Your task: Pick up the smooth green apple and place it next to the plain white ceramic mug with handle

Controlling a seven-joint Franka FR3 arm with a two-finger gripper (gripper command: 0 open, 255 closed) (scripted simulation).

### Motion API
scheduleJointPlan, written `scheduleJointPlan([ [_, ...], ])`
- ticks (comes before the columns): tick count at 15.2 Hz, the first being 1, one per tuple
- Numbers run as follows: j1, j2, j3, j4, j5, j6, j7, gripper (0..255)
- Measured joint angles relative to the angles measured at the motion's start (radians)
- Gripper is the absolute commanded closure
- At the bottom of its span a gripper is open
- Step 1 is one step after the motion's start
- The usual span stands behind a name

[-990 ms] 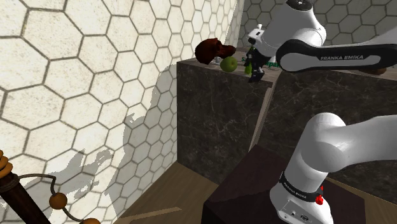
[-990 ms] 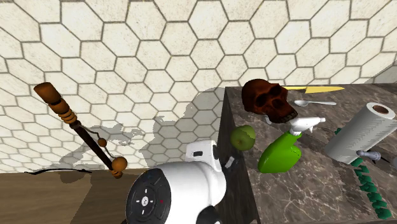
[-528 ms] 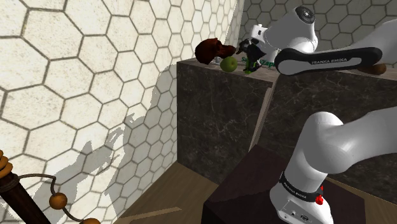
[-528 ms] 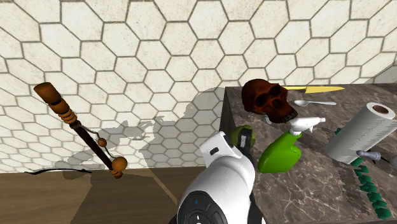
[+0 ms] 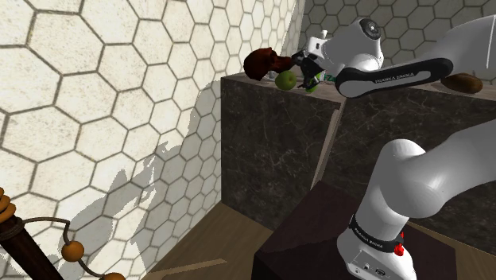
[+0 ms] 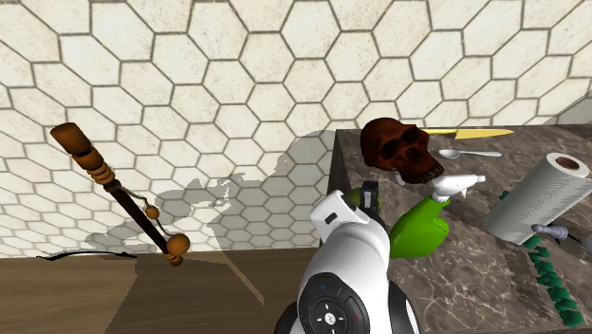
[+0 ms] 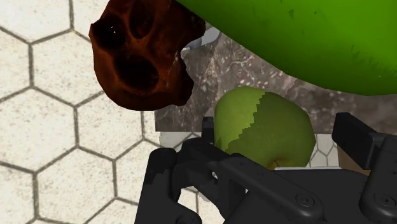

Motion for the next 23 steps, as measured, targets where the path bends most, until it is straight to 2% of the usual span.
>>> scheduleJointPlan([
  [7,0.006,0.035,-0.012,0.013,-0.009,0.027,0.013,0],
  [8,0.006,0.035,-0.012,0.013,-0.009,0.027,0.013,255],
  [18,0.005,0.035,-0.012,0.013,-0.010,0.028,0.013,255],
  [23,0.035,0.003,0.001,0.045,0.038,-0.037,-0.027,255],
])
